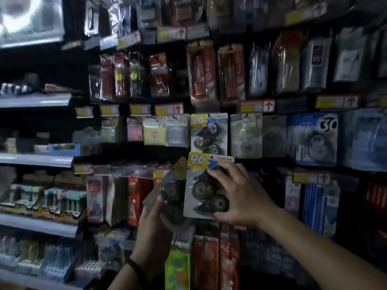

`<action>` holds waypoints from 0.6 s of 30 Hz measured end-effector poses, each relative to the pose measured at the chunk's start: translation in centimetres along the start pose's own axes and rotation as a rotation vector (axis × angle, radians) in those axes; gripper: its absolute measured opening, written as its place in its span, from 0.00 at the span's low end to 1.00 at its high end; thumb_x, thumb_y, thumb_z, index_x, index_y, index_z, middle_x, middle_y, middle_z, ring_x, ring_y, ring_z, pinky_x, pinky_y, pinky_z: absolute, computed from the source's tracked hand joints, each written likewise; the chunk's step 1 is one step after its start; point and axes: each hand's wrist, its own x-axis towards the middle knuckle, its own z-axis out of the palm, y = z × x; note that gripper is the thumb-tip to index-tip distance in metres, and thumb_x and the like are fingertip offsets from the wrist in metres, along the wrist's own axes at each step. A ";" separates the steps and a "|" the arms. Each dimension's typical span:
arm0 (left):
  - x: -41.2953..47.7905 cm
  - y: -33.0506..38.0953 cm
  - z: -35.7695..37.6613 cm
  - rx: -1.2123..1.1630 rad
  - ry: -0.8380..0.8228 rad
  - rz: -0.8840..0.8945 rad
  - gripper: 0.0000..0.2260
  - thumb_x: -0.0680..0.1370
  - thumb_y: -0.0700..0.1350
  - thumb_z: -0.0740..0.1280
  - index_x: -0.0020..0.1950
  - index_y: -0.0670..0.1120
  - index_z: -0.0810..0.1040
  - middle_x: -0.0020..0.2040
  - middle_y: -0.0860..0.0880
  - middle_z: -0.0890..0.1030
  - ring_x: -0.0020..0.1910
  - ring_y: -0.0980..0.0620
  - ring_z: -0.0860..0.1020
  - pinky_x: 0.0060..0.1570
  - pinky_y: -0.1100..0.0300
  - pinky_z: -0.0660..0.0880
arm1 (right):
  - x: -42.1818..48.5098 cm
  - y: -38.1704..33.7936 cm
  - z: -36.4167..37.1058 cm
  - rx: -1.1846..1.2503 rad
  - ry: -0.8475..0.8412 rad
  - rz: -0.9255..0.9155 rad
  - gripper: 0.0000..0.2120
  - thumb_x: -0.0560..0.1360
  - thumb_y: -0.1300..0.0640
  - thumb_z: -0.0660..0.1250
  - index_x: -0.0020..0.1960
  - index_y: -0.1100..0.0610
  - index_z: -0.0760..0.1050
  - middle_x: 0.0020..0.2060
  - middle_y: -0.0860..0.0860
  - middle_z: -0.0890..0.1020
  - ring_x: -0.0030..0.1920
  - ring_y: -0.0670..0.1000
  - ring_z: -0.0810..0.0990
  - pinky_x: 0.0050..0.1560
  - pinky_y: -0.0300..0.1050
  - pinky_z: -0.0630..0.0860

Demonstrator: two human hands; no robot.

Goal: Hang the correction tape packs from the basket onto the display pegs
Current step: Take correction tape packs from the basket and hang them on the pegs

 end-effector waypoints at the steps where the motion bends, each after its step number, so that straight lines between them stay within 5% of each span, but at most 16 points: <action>1: 0.8 0.6 -0.2 -0.008 0.035 0.033 0.28 0.74 0.57 0.73 0.71 0.46 0.76 0.70 0.41 0.79 0.54 0.47 0.84 0.49 0.52 0.83 | 1.0 0.3 -0.5 -0.015 0.006 0.011 0.54 0.60 0.29 0.71 0.82 0.43 0.57 0.79 0.49 0.58 0.78 0.56 0.59 0.71 0.58 0.72; 4: 2.9 2.1 -0.4 -0.035 0.083 0.098 0.23 0.79 0.54 0.71 0.72 0.45 0.75 0.68 0.41 0.80 0.52 0.47 0.85 0.47 0.49 0.83 | 4.2 0.9 -1.6 -0.097 -0.015 0.029 0.54 0.65 0.31 0.73 0.84 0.43 0.54 0.81 0.50 0.54 0.80 0.56 0.53 0.73 0.56 0.70; 9: 3.7 3.5 0.5 -0.047 0.147 0.276 0.13 0.85 0.47 0.66 0.69 0.50 0.80 0.60 0.45 0.87 0.56 0.46 0.87 0.59 0.42 0.83 | 8.5 1.4 -2.0 -0.273 0.006 0.028 0.53 0.66 0.34 0.75 0.84 0.48 0.56 0.82 0.55 0.56 0.78 0.58 0.53 0.73 0.59 0.67; 14: 5.6 4.5 0.6 -0.017 0.143 0.310 0.12 0.84 0.44 0.67 0.68 0.48 0.80 0.55 0.48 0.87 0.48 0.58 0.86 0.35 0.66 0.82 | 11.9 2.5 -1.5 -0.354 0.060 0.046 0.53 0.60 0.36 0.78 0.80 0.53 0.66 0.78 0.61 0.65 0.75 0.64 0.64 0.69 0.63 0.73; 18: 7.0 4.7 0.9 -0.018 0.157 0.300 0.12 0.81 0.42 0.71 0.66 0.48 0.81 0.53 0.47 0.88 0.50 0.52 0.88 0.40 0.60 0.84 | 13.6 2.7 -1.6 -0.406 0.084 0.060 0.53 0.66 0.36 0.77 0.83 0.52 0.58 0.81 0.60 0.58 0.79 0.64 0.58 0.73 0.65 0.69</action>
